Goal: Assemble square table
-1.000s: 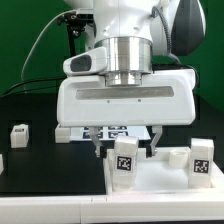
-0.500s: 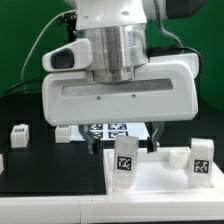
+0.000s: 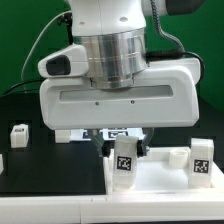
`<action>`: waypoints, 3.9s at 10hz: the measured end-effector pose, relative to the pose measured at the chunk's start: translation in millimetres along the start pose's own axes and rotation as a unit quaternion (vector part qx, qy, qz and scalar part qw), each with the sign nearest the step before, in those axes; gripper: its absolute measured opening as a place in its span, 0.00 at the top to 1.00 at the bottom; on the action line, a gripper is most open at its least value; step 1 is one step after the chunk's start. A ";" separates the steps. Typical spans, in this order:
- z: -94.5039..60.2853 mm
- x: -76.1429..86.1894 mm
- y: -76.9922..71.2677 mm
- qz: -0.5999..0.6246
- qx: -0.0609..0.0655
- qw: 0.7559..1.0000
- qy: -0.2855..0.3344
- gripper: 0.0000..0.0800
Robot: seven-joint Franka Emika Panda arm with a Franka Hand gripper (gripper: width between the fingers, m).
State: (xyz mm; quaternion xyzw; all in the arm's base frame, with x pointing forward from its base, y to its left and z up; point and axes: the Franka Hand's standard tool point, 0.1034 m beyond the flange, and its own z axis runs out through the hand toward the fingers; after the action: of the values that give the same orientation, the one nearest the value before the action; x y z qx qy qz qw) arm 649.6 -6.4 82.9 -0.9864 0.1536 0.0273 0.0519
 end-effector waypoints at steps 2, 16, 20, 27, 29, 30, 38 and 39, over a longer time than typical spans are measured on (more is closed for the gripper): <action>0.7 0.3 1.1 0.092 -0.001 0.996 0.002 0.64; 3.0 -14.9 0.0 0.305 0.021 0.950 0.071 0.21; 3.4 -16.2 -5.6 -0.013 -0.006 0.995 0.094 0.19; 3.5 -13.6 2.3 0.158 0.005 0.982 0.103 0.65; 3.8 -14.2 4.4 0.297 0.019 0.949 0.107 0.65; 3.8 -14.5 5.9 0.379 0.028 0.919 0.103 0.65; 5.2 -16.9 1.8 0.446 0.067 0.888 0.093 0.39; 4.0 -17.0 -1.2 0.373 0.061 0.921 0.099 0.24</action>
Offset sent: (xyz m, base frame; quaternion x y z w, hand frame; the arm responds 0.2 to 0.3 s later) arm -0.0120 -0.0111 -0.0028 -0.0150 0.0525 0.2341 0.9707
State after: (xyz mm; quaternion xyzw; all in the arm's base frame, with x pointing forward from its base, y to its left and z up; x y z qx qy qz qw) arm 633.6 0.3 80.3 -0.8503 0.5159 -0.0625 0.0828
